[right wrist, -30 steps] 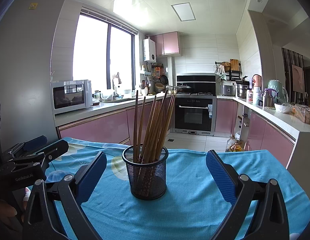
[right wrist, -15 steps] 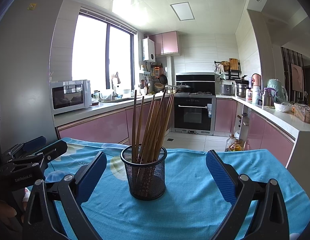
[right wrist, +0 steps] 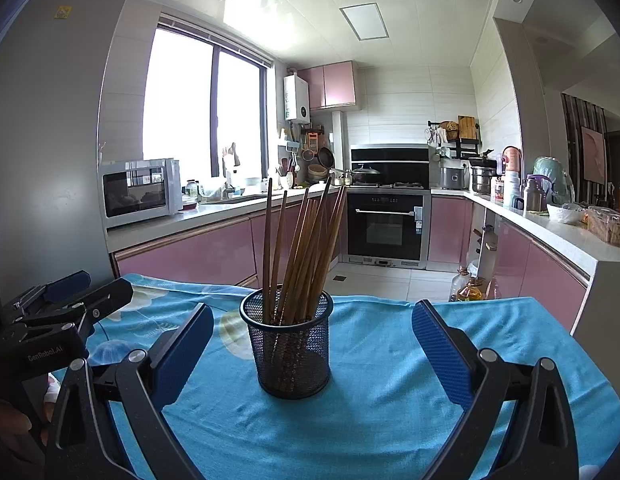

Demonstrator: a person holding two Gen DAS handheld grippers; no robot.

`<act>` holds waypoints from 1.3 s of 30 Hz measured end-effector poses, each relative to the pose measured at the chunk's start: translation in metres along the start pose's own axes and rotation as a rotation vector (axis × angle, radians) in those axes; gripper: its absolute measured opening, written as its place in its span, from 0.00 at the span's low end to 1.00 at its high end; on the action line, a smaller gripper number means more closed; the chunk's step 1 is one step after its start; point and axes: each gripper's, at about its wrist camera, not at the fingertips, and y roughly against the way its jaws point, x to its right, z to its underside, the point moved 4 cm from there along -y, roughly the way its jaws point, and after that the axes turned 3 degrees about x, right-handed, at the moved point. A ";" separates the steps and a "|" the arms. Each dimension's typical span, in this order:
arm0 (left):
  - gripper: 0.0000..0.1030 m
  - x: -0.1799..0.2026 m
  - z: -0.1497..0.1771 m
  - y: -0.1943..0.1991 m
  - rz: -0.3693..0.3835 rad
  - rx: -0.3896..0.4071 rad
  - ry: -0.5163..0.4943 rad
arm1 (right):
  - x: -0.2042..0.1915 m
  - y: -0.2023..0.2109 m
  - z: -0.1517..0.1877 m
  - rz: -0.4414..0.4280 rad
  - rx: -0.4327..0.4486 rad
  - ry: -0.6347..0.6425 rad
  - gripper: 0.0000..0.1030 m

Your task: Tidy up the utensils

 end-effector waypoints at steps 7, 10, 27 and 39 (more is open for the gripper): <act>0.95 0.000 0.000 0.000 0.000 0.000 -0.001 | 0.000 0.000 0.001 0.001 -0.001 0.001 0.93; 0.95 0.000 0.000 0.000 -0.001 -0.001 -0.001 | 0.000 0.000 0.001 0.000 0.000 0.000 0.93; 0.95 0.001 0.002 0.001 0.000 -0.001 -0.004 | 0.000 0.001 0.001 0.000 0.001 -0.002 0.93; 0.95 0.003 0.002 0.001 0.002 -0.005 -0.005 | -0.001 0.000 0.002 -0.001 0.000 -0.003 0.93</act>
